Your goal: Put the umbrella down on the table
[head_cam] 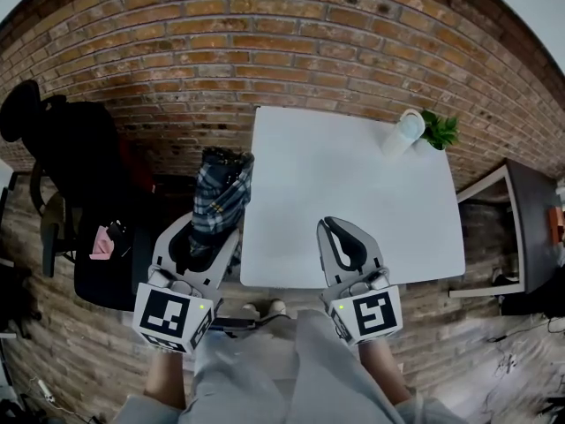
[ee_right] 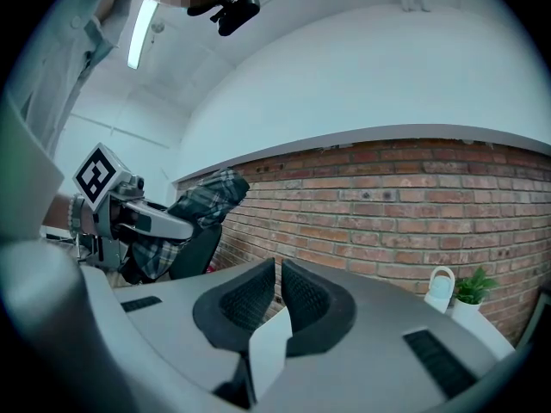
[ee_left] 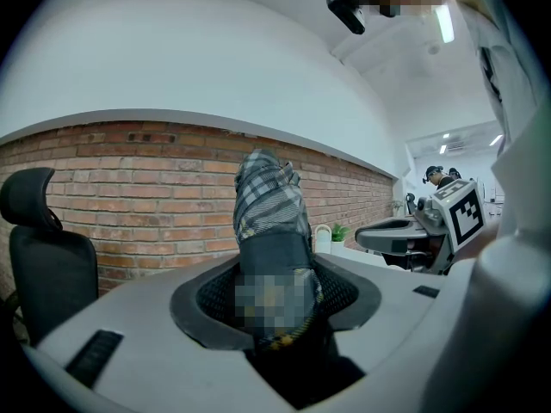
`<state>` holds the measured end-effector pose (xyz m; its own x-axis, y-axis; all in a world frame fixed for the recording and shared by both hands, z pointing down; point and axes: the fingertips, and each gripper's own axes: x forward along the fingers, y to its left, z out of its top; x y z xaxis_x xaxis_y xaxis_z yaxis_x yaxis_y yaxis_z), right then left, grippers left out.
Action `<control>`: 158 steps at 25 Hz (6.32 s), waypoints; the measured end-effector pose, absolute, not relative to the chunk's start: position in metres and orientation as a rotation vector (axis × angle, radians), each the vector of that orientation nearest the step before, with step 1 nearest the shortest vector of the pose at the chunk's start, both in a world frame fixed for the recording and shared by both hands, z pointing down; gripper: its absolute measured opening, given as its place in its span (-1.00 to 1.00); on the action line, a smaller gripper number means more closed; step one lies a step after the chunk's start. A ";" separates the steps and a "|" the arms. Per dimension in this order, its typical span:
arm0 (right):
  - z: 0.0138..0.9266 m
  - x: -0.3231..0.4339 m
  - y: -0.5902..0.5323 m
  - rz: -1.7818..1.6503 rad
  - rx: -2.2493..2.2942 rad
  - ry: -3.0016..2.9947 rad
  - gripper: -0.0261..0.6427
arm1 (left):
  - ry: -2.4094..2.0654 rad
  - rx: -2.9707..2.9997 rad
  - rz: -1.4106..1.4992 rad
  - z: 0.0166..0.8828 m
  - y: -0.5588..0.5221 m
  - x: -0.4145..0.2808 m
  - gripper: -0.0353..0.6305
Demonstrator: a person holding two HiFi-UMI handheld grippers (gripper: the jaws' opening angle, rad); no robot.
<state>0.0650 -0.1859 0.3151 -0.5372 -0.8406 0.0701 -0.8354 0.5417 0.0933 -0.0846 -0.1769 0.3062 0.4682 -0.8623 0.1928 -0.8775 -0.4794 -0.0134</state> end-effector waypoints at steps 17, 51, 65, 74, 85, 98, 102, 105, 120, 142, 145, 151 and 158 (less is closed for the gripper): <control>0.330 0.058 -0.200 -0.025 1.456 -2.588 -0.77 | -1.480 2.624 0.267 0.320 -0.204 -0.088 -0.21; 0.383 0.111 -0.247 0.129 1.556 -2.507 -0.77 | -1.170 2.554 0.612 0.452 -0.418 0.005 -0.21; 0.421 0.133 -0.238 0.236 1.628 -2.402 -0.77 | -1.077 2.208 0.968 0.598 -0.497 0.014 -0.21; 0.431 0.134 -0.236 0.262 1.637 -2.371 -0.77 | -1.086 2.161 0.998 0.621 -0.508 0.017 -0.10; 0.413 0.120 -0.240 0.196 1.611 -2.409 -0.77 | -1.257 2.402 0.737 0.532 -0.494 0.003 -0.29; 0.358 0.096 -0.223 0.040 1.613 -2.495 -0.77 | -1.449 2.645 0.398 0.383 -0.380 -0.044 -0.81; 0.346 0.092 -0.211 0.022 1.617 -2.507 -0.77 | -1.456 2.720 0.363 0.353 -0.336 -0.049 -0.82; 0.336 0.089 -0.206 -0.003 1.612 -2.519 -0.77 | -1.461 2.764 0.355 0.335 -0.309 -0.052 -0.82; 0.330 0.071 -0.188 -0.021 1.544 -2.545 -0.77 | -1.522 2.763 0.305 0.314 -0.224 -0.072 -0.82; 0.333 0.061 -0.183 -0.055 1.501 -2.526 -0.77 | -1.507 2.762 0.239 0.309 -0.212 -0.075 -0.82; 0.332 0.058 -0.181 -0.056 1.496 -2.533 -0.77 | -1.505 2.759 0.239 0.311 -0.211 -0.076 -0.82; 0.327 0.055 -0.179 -0.079 1.506 -2.560 -0.77 | -1.497 2.761 0.254 0.315 -0.208 -0.075 -0.82; 0.329 0.057 -0.175 -0.076 1.493 -2.562 -0.77 | -1.501 2.814 0.318 0.316 -0.202 -0.067 -0.82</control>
<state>0.0569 -0.1752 0.3289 -0.4816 -0.8674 0.1254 -0.8584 0.4957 0.1317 -0.0671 -0.2018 0.3163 0.5422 -0.8277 0.1445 -0.8152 -0.5599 -0.1484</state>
